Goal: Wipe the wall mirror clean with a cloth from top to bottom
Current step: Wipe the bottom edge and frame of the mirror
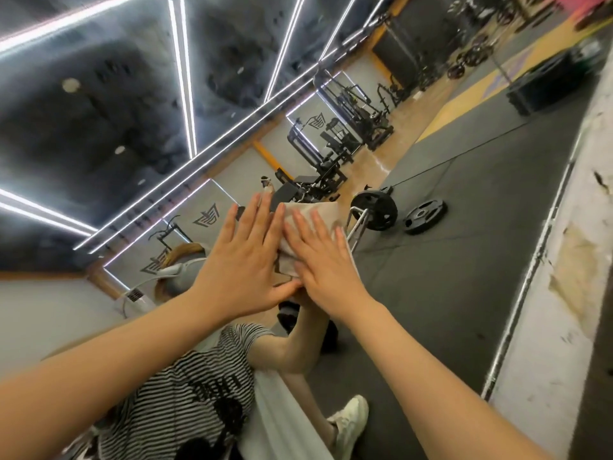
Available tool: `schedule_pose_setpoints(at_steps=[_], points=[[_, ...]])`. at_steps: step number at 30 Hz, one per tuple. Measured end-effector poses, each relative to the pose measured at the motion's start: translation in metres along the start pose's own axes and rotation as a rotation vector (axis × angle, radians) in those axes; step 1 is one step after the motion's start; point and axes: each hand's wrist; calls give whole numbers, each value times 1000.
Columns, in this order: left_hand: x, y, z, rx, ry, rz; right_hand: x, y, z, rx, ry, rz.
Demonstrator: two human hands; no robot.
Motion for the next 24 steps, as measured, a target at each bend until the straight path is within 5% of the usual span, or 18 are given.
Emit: schedule_pose_setpoints(at_steps=[5, 19, 24], points=[[1, 0, 2, 31, 43, 6, -20, -15, -1, -32, -20, 72], [0, 2, 4, 21, 69, 6, -143, -176, 20, -261, 168, 884], [0, 2, 3, 38, 80, 12, -153, -199, 23, -285, 233, 1022]])
Point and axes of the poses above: each hand's wrist, its own y-axis towards the middle knuckle, its own z-axis out of the palm, x = y × z, and after that the axes turned 1 degree about -x, right-handed
